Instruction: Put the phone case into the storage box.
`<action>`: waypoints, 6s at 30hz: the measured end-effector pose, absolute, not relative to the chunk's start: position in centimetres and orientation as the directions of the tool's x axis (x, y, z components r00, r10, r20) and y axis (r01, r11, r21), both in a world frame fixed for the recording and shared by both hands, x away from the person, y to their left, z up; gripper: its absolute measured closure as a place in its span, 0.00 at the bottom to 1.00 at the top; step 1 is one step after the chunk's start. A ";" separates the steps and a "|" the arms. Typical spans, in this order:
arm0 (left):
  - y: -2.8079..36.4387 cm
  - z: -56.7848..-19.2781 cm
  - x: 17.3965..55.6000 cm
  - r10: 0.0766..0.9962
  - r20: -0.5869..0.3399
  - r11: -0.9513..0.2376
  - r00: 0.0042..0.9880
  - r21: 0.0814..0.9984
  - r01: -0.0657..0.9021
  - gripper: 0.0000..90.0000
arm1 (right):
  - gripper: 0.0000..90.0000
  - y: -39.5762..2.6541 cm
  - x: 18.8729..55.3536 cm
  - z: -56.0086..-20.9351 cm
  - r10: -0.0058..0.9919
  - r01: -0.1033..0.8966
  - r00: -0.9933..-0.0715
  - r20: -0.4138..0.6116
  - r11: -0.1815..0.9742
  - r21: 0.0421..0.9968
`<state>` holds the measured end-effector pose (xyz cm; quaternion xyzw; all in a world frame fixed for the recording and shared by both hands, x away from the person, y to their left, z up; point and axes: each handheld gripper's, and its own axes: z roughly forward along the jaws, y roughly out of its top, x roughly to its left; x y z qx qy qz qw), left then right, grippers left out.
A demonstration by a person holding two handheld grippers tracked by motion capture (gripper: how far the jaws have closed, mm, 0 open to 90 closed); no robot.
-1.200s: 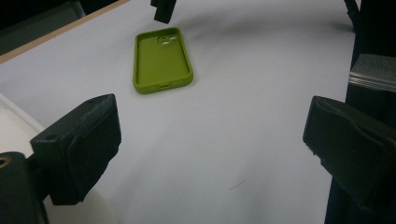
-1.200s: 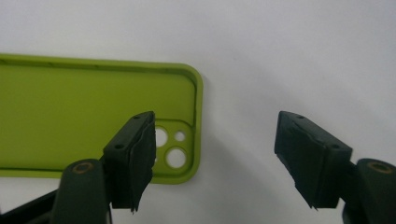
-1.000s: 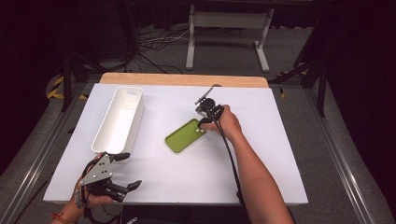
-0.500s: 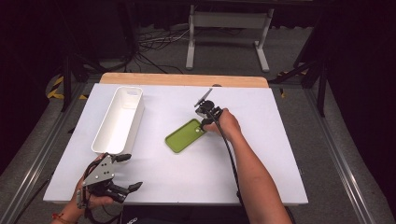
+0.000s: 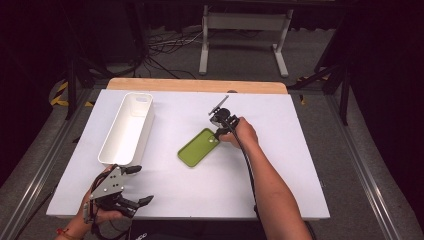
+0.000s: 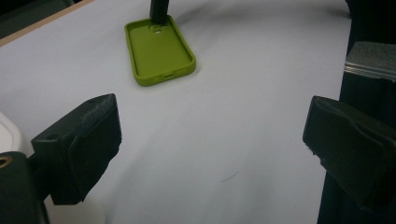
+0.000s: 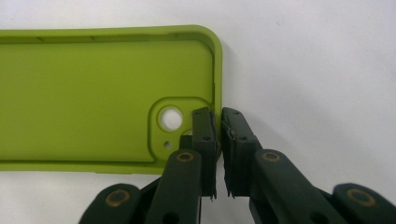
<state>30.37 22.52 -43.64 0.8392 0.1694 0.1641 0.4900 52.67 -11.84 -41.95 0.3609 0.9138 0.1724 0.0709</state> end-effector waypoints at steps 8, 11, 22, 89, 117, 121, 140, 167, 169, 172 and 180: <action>22.5 -43.5 30.2 0.452 0.109 -0.457 0.885 0.881 0.125 0.06 | 0.95 -11.5 50.7 -40.3 0.659 0.550 -0.744 -0.111 0.698 0.458; 22.5 -43.5 30.2 0.454 0.105 -0.453 0.885 0.882 0.128 0.06 | 0.95 -11.4 49.6 -39.4 0.652 0.507 -0.741 -0.159 0.700 0.504; 22.4 -43.2 30.2 0.472 0.103 -0.447 0.875 0.884 0.137 0.06 | 0.95 -10.5 44.8 -37.1 0.596 0.309 -0.708 -0.380 0.744 0.593; 13.7 -36.8 38.0 0.523 0.046 -0.363 0.851 0.915 0.174 0.70 | 0.98 -7.3 32.1 -37.4 0.282 -0.311 -0.321 -0.904 0.870 0.382; 14.3 -36.7 36.6 0.550 0.059 -0.290 0.833 0.949 0.125 0.88 | 0.79 -7.9 31.8 -36.7 0.427 -0.289 -0.419 -0.801 0.774 0.564; 14.5 -36.7 36.6 0.556 0.056 -0.282 0.830 0.951 0.125 0.88 | 0.74 -8.6 32.0 -36.3 0.484 -0.244 -0.509 -0.712 0.712 0.658; 15.3 -37.1 36.4 0.561 0.054 -0.273 0.826 0.954 0.123 0.88 | 0.45 -14.5 32.3 -37.6 0.649 -0.044 -0.625 -0.435 0.526 0.849; 16.7 -36.5 36.6 0.573 0.050 -0.233 0.818 0.967 0.104 0.87 | 0.20 -20.7 31.2 -42.5 0.718 0.075 -0.579 -0.386 0.518 0.852; 17.0 -36.3 36.6 0.580 0.055 -0.227 0.812 0.969 0.096 0.87 | 0.19 -20.9 31.3 -42.5 0.729 0.083 -0.576 -0.369 0.502 0.861; 17.3 -36.2 36.6 0.584 0.043 -0.212 0.810 0.972 0.101 0.87 | 0.19 -21.0 31.4 -42.5 0.731 0.087 -0.579 -0.361 0.495 0.864; 18.5 -35.4 36.6 0.604 0.045 -0.192 0.796 0.977 0.090 0.87 | 0.18 -21.4 31.5 -42.5 0.735 0.094 -0.577 -0.358 0.495 0.864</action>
